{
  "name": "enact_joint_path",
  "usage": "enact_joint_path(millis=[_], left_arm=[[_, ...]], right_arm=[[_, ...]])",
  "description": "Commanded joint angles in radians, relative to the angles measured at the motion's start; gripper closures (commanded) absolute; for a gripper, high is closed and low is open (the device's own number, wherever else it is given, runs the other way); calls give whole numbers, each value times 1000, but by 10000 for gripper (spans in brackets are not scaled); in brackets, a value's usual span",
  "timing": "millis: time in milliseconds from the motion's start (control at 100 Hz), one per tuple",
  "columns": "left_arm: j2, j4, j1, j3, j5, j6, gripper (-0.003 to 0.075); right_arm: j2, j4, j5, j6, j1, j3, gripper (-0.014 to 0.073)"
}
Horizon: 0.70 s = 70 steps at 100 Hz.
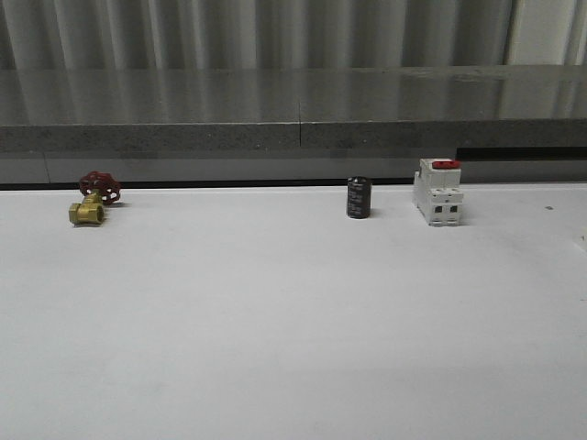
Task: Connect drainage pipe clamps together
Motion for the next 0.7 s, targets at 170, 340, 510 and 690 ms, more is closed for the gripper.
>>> enact_joint_path(millis=[170, 340, 510, 690], left_arm=[[338, 23, 80, -183, -144, 84, 104], [554, 23, 163, -304, -123, 136, 104], [724, 23, 222, -381, -141, 212, 104], [859, 23, 283, -418, -170, 214, 104]], right_arm=[[-17, -2, -86, -8, 0, -16, 661], [-17, -2, -86, -8, 0, -16, 661], [-17, -2, -86, -8, 0, -16, 661], [-17, -2, -86, -8, 0, -16, 661]])
